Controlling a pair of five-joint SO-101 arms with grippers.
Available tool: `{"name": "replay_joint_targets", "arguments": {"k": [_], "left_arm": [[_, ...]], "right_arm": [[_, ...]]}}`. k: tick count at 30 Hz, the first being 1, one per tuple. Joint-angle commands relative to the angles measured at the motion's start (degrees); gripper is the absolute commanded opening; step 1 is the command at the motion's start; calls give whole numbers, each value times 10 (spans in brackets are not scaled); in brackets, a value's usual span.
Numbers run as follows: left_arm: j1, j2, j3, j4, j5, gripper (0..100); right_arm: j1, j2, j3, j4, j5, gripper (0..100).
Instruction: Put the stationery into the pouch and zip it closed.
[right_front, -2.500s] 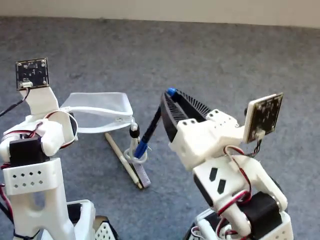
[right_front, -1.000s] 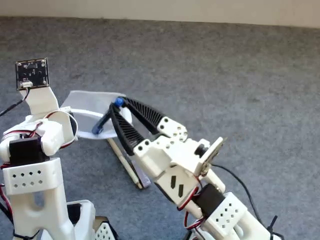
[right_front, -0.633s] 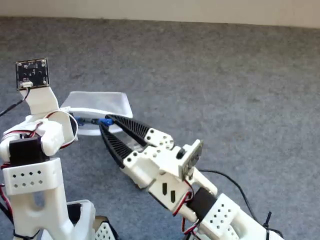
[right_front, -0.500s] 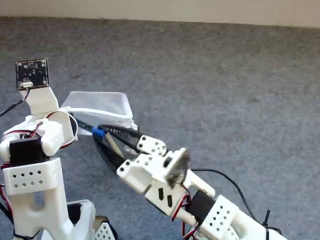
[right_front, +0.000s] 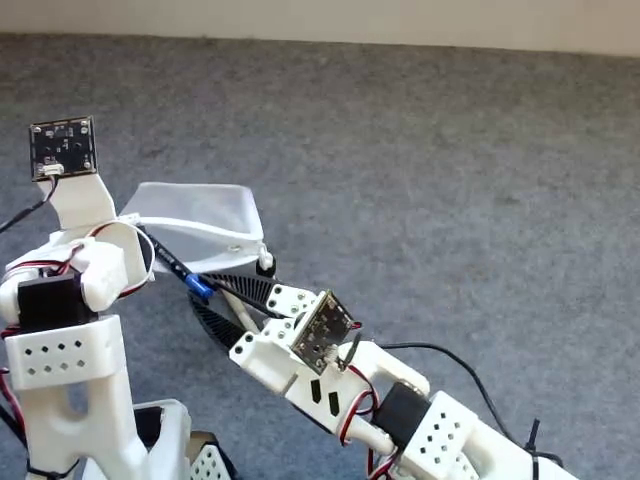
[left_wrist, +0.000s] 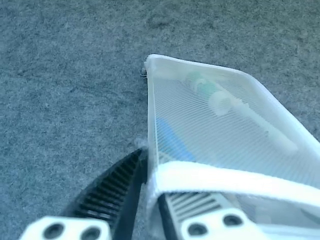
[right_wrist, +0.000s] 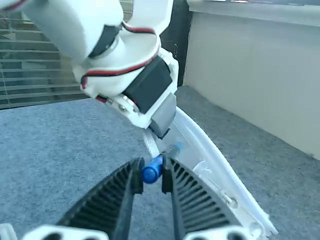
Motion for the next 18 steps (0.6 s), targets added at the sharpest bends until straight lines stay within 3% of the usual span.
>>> {"name": "replay_joint_targets", "arguments": {"k": [1, 4, 18], "left_arm": [[-4, -15, -7, -18, -2, 10], [-4, -15, -7, -18, -2, 10], [-4, -15, -7, -18, -3, 10]], "right_arm": [[3, -3, -13, 4, 1, 108], [2, -4, -13, 4, 1, 168], [3, -5, -14, 5, 1, 168]]}}
